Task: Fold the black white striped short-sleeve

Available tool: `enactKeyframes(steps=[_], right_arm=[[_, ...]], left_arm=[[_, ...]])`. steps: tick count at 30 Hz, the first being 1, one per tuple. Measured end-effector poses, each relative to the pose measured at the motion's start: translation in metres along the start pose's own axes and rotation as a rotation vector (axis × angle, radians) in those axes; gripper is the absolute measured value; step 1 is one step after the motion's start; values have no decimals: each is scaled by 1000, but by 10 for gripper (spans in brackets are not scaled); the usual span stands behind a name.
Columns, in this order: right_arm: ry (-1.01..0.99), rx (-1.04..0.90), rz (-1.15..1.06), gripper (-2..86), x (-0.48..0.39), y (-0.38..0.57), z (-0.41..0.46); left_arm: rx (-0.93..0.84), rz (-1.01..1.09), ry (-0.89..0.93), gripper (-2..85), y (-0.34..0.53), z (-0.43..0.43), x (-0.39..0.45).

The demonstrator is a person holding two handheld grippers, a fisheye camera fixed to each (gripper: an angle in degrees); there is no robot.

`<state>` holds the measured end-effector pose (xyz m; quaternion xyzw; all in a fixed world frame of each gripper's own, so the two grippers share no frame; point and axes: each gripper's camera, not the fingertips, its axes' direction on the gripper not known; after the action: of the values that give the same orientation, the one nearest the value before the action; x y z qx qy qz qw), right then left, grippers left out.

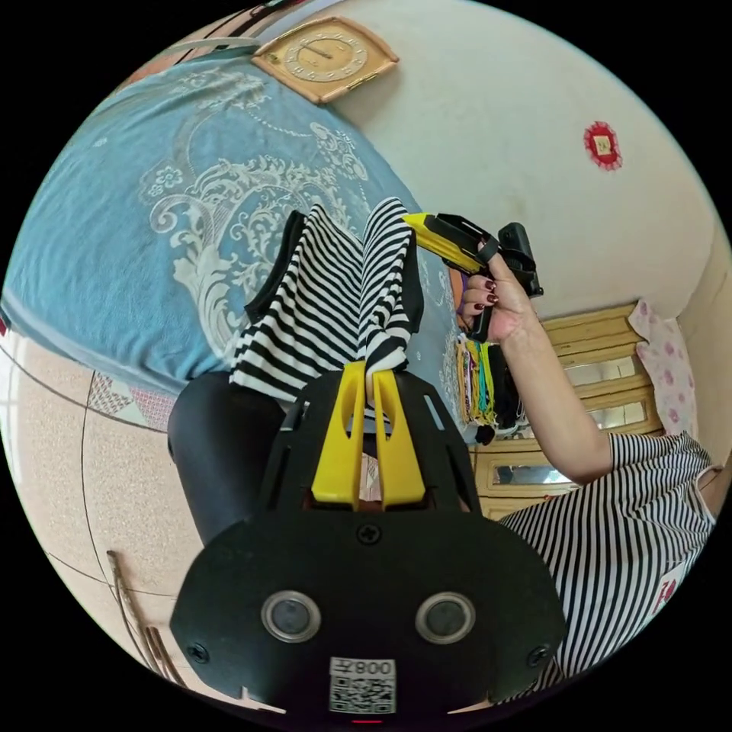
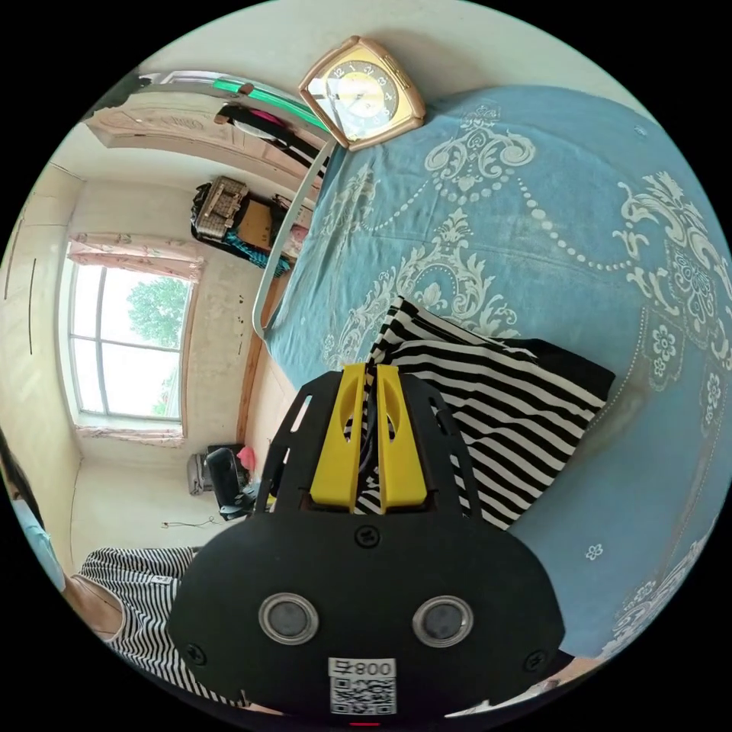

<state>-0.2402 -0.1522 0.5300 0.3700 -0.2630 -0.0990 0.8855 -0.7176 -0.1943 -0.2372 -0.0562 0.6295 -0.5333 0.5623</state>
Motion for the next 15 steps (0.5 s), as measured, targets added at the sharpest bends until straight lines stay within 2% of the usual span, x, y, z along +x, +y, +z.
enactKeyframes(steps=[8, 15], right_arm=[[77, -122, 41, 26, -33, -98, 112], [99, -153, 55, 29, -65, -179, 176]], left_arm=[[3, -211, 87, 17, 20, -24, -145], [35, -344, 134, 16, 42, -44, -230]])
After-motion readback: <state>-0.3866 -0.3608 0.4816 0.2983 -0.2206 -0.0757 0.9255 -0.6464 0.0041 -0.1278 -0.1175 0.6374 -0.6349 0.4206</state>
